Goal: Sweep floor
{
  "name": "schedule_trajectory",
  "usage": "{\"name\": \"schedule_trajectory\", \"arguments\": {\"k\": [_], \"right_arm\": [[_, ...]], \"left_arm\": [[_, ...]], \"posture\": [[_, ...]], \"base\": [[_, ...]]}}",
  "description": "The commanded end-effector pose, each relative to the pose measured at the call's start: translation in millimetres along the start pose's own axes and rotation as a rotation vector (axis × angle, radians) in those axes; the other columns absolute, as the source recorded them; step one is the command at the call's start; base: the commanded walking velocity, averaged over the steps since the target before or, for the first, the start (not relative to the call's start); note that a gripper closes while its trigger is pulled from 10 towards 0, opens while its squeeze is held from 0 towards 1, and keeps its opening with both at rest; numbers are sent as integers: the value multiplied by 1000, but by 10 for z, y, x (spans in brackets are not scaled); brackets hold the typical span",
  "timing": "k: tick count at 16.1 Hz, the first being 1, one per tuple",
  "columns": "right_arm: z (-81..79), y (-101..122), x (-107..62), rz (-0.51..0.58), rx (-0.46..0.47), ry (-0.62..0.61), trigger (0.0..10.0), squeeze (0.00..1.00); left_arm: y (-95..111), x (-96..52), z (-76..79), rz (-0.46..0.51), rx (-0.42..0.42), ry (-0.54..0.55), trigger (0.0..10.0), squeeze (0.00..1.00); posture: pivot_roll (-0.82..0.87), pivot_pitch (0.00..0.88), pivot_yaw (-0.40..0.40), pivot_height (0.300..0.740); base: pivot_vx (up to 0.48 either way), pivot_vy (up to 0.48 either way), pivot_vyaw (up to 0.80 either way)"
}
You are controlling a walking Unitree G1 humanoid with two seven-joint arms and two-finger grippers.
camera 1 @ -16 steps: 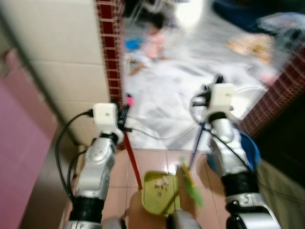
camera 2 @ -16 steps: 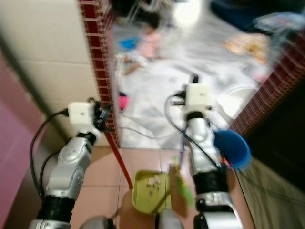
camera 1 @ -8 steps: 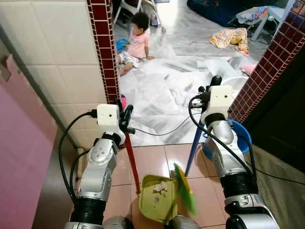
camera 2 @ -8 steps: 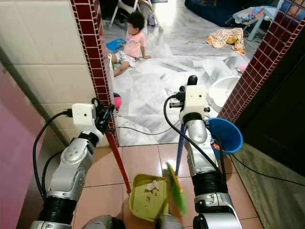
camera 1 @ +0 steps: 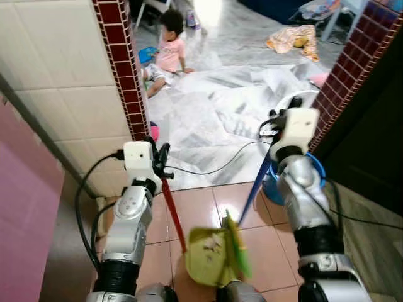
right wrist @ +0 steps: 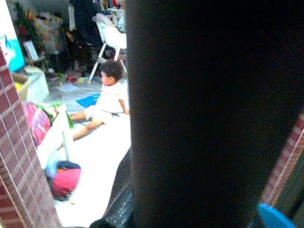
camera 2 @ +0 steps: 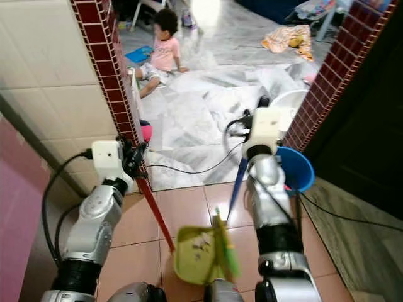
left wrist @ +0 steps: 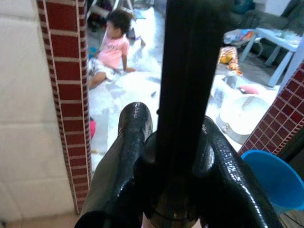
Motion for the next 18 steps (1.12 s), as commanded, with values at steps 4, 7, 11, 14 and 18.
{"name": "schedule_trajectory", "arguments": {"k": [4,7,11,14,18], "right_arm": [[18,228,149,16,230,-28,10000,0],[87,324,197,41,225,-26,10000,0],[132,451,247,85,183,12,10000,0],[86,525,291,92,225,118,10000,0],[65,522,268,113,104,203,10000,0]], "left_arm": [[69,88,17,11,4,8,10000,0],[64,92,16,11,0,13,10000,0],[50,99,11,3,0,12,10000,0],[44,100,12,-2,0,10,10000,0],[40,96,7,-3,-2,14,10000,0]], "posture": [[-66,21,-6,740],[-69,22,-4,740],[-69,23,-1,740],[-70,24,0,740],[-70,26,-1,740]], "base": [[0,0,0],[0,0,0],[0,0,0],[0,0,0],[0,0,0]]}}
Point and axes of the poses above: a point about 5 cm out from each wrist's last joint towards the gripper, its own x axis pointing out of the wrist towards the gripper, its own y axis along the axis of the wrist's last joint, z = x × y, the point moved 2 cm from there along x, pointing out of the wrist towards the gripper, and after that the axes turned 4 degrees about -x, right-handed, at the moved point
